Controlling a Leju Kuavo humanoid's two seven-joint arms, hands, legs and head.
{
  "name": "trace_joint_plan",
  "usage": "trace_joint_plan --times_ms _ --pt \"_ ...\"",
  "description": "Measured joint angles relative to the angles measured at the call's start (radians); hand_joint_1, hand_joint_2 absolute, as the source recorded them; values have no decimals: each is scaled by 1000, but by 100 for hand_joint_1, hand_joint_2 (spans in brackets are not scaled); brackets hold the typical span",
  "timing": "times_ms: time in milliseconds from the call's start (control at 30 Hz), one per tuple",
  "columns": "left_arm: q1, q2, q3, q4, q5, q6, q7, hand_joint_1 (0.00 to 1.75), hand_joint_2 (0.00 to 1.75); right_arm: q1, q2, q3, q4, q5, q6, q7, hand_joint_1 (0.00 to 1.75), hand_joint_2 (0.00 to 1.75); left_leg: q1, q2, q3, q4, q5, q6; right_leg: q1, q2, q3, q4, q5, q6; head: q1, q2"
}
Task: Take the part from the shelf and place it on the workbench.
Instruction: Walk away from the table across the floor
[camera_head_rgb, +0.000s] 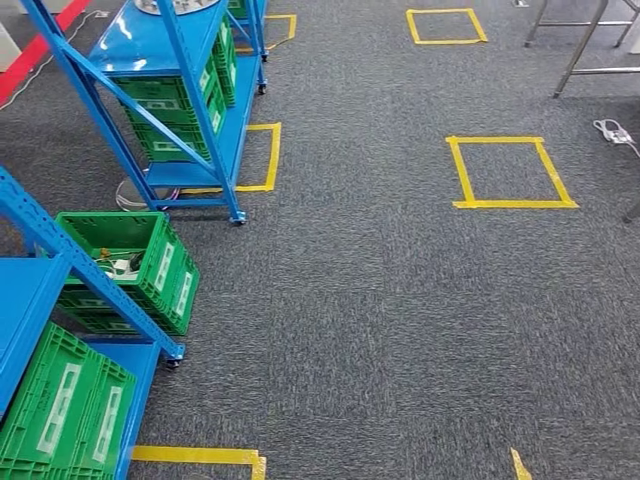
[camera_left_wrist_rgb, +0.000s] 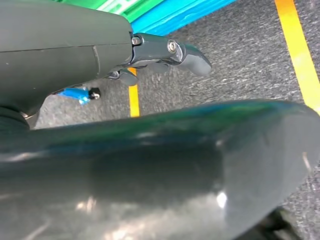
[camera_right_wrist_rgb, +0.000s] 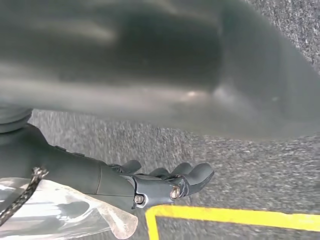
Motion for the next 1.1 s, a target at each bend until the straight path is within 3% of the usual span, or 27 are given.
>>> trace_joint_plan --times_ms 33,100,167,233,300,333,367,400,433,467,500,567,633,700,767,833,867,900,933,1000,1067,1100 --pt "1 0 2 0 3 2 -4 0 0 0 0 4 1 6 -2 4 0 0 -5 9 8 -20 0 4 1 -10 2 0 -3 6 1 0" --pt "5 0 8 0 7 3 -9 0 0 -1 2 12 3 14 -5 10 0 0 -8 -9 7 -27 1 16 -1 -24 7 -3 -7 19 1 0" --pt "11 0 15 0 8 4 -11 0 0 -4 3 18 5 18 -8 13 0 0 -6 -28 13 -37 7 30 -6 12 -1 20 -27 28 4 0" --pt "11 0 18 0 9 5 -11 0 0 -3 3 22 7 19 -9 14 0 0 -4 -49 15 -42 10 42 -7 71 -54 129 -85 30 8 0" --pt "10 -2 19 0 9 5 -12 0 0 2 3 23 9 19 -9 15 0 0 -7 -75 15 -42 10 48 -5 90 -131 274 -139 31 9 0" --pt "12 -2 19 0 9 4 -12 0 0 3 3 24 10 19 -9 15 0 0 -8 -89 16 -42 10 49 -5 92 -156 310 -140 31 9 0" --pt "13 -2 20 0 10 3 -12 0 0 4 3 24 10 19 -10 15 0 0 -8 -104 18 -41 9 49 -4 93 -161 305 -120 30 9 0" --pt "13 -2 20 0 10 3 -12 0 0 3 3 25 10 19 -10 15 0 0 -8 -118 20 -41 8 48 -5 96 -145 258 -82 29 9 0" --pt "14 -2 20 0 10 3 -12 0 0 3 3 26 10 19 -11 15 0 0 -8 -132 23 -40 7 46 -6 107 -115 185 -37 27 9 0" --pt "14 -3 20 0 11 3 -12 0 0 2 3 28 10 19 -15 14 0 0 -8 -144 24 -38 4 42 -9 133 -83 114 -6 25 9 0" --pt "12 -3 21 0 12 2 -12 0 0 2 4 30 10 19 -22 12 0 0 -8 -157 22 -34 2 37 -12 159 -55 57 13 23 9 0" --pt "11 -3 24 0 18 2 -13 0 0 1 9 33 12 22 -45 8 0 0 -6 -179 13 -28 1 25 -14 188 -32 15 14 16 8 0" --pt "13 -3 31 0 25 2 -19 0 0 2 16 37 15 30 -62 0 0 0 -1 -193 6 -24 1 14 -12 167 -27 10 15 6 8 0" --pt "15 -3 39 -2 30 4 -28 0 0 0 20 49 19 48 -66 -14 0 0 -2 -149 -14 21 -27 2 -12 140 -21 4 16 -7 2 0" --pt "16 -4 45 -6 31 7 -33 0 0 0 20 64 23 68 -65 -23 0 0 0 -90 -69 137 -87 -7 -9 106 -14 1 12 -18 -4 0" --pt "21 -7 50 -13 29 7 -34 0 0 0 20 77 25 78 -65 -24 0 0 6 -75 -126 249 -126 -13 -7 72 -9 1 5 -21 -5 0" --pt "27 -10 53 -19 28 7 -32 0 0 0 21 83 27 81 -65 -24 0 0 8 -73 -135 262 -119 -15 -6 56 -6 1 2 -21 -5 0" --pt "34 -13 57 -26 26 7 -27 0 0 0 21 89 28 86 -66 -23 0 0 10 -70 -123 237 -93 -15 -6 43 -1 1 -2 -19 -5 0" --pt "41 -17 62 -36 24 5 -19 0 0 0 21 95 29 90 -68 -21 0 0 10 -60 -93 177 -55 -14 -6 31 5 1 -7 -16 -5 0" --pt "57 -29 75 -68 18 -11 4 0 0 1 26 105 31 94 -76 -10 0 0 4 -16 -27 47 -2 -6 -3 10 14 1 -18 -6 -6 0" --pt "72 -41 91 -109 24 -34 18 0 0 2 35 110 31 94 -86 2 0 0 -5 11 2 -9 2 5 1 -12 19 -1 -29 5 -4 0" --pt "79 -45 100 -126 33 -42 20 0 0 1 40 112 31 95 -90 8 0 0 -8 4 2 -13 -1 11 2 -23 27 -4 -32 9 -4 0"
